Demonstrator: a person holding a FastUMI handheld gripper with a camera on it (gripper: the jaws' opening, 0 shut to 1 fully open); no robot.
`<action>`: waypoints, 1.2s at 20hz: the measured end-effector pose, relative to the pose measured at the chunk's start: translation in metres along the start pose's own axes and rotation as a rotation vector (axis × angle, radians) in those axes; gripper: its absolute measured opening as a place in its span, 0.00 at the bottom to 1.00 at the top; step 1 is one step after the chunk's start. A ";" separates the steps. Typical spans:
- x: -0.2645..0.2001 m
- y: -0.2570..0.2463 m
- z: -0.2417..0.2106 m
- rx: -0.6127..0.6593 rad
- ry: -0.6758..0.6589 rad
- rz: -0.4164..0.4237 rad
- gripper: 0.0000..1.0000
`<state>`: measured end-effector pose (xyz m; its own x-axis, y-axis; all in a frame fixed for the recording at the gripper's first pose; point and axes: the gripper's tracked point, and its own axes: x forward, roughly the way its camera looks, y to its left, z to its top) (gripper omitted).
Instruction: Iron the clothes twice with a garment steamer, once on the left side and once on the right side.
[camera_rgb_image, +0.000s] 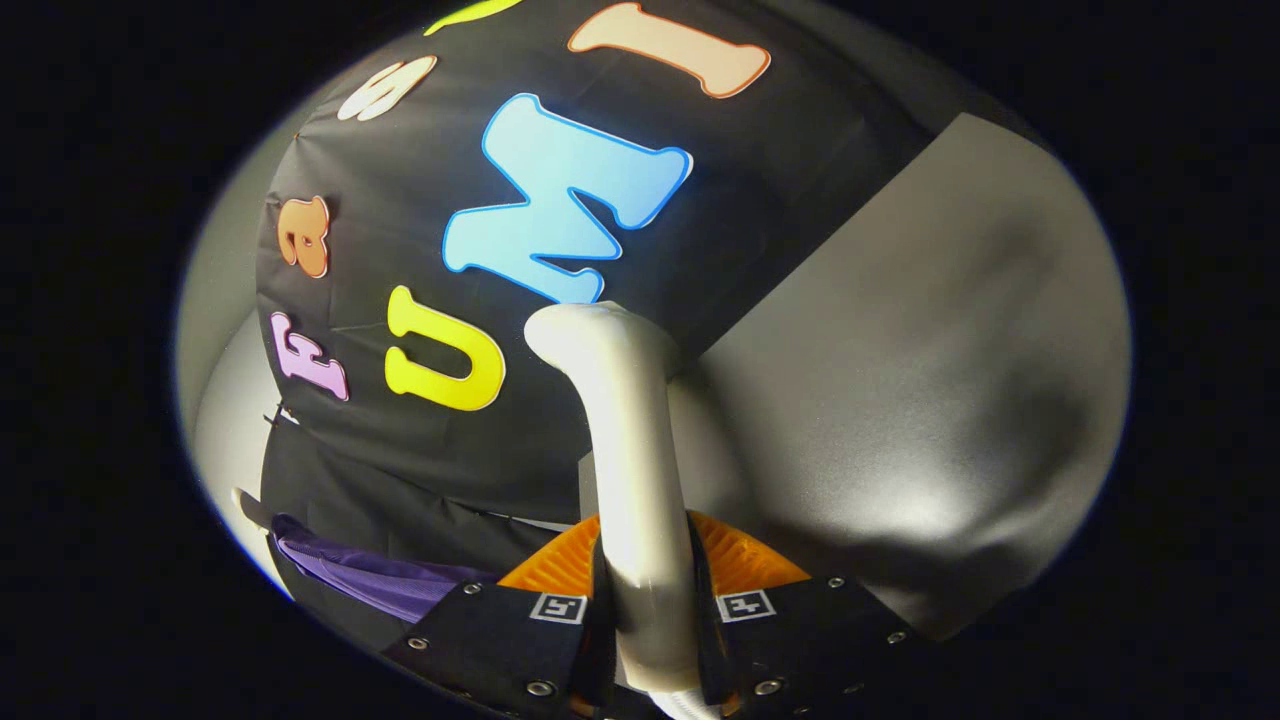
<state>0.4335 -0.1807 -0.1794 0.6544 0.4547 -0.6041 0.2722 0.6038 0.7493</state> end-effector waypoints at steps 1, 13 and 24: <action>-0.005 0.001 -0.001 -0.005 -0.013 -0.006 0.33; -0.073 0.049 -0.094 -0.061 -0.020 0.007 0.32; -0.130 0.081 -0.196 -0.140 -0.138 -0.050 0.32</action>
<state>0.2320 -0.0627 -0.0937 0.7354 0.3340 -0.5896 0.2122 0.7127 0.6685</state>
